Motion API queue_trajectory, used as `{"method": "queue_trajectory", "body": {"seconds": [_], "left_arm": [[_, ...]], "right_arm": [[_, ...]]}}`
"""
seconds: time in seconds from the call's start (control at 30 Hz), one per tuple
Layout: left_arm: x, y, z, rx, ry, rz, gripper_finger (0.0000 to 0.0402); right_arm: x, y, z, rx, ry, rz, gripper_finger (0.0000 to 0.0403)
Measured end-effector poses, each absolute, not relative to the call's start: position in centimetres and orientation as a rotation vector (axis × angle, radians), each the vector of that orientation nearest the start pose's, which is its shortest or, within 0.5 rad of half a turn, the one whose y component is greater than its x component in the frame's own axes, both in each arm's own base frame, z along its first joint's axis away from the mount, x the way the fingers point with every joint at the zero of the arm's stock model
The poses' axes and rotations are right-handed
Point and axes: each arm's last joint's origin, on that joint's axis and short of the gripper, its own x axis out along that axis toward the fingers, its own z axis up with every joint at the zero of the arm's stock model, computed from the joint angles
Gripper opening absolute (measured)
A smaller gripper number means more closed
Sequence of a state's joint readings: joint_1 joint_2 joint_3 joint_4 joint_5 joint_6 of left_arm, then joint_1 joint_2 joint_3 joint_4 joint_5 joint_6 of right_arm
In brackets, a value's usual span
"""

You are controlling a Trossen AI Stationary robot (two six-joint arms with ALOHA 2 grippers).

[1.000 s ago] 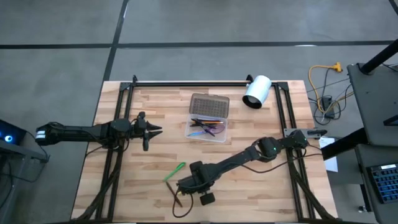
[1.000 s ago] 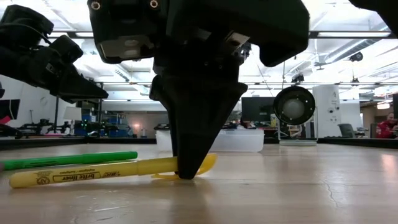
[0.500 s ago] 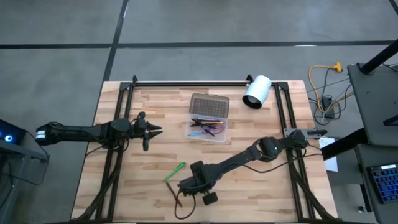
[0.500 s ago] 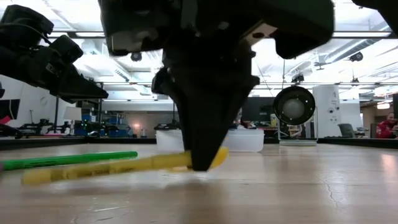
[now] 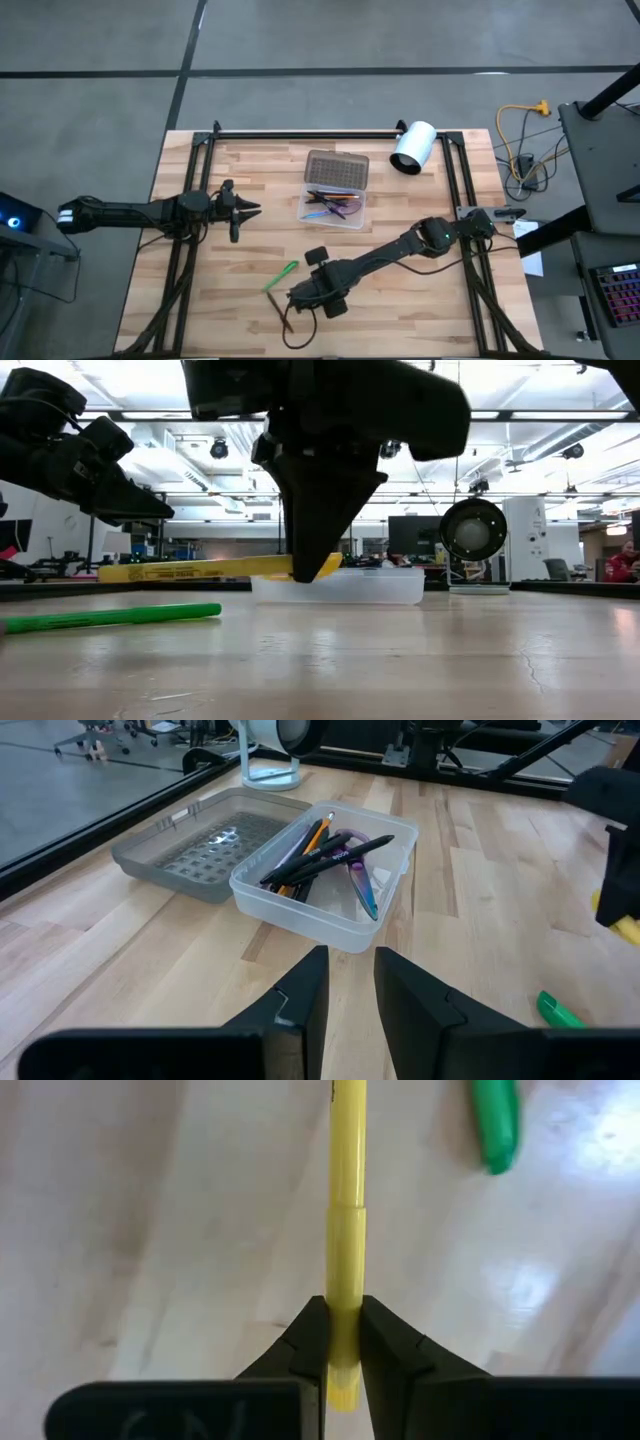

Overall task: Pick & place school supplies into a supply box
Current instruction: Put the yellow pen into the supply box

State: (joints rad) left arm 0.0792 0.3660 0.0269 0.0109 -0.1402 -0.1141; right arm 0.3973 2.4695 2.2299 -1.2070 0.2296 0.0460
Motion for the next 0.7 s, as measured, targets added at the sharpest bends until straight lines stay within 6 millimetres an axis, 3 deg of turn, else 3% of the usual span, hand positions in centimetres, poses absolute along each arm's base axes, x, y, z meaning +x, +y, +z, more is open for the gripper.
{"method": "queue_trajectory", "body": {"seconds": [0.7], "left_arm": [[11.5, 1.3, 14.2, -0.103, 0.316, 0.236, 0.0069]], "right_arm": [[45.9, 16.5, 18.1, -0.494, 1.337, -0.084, 0.0026]]}}
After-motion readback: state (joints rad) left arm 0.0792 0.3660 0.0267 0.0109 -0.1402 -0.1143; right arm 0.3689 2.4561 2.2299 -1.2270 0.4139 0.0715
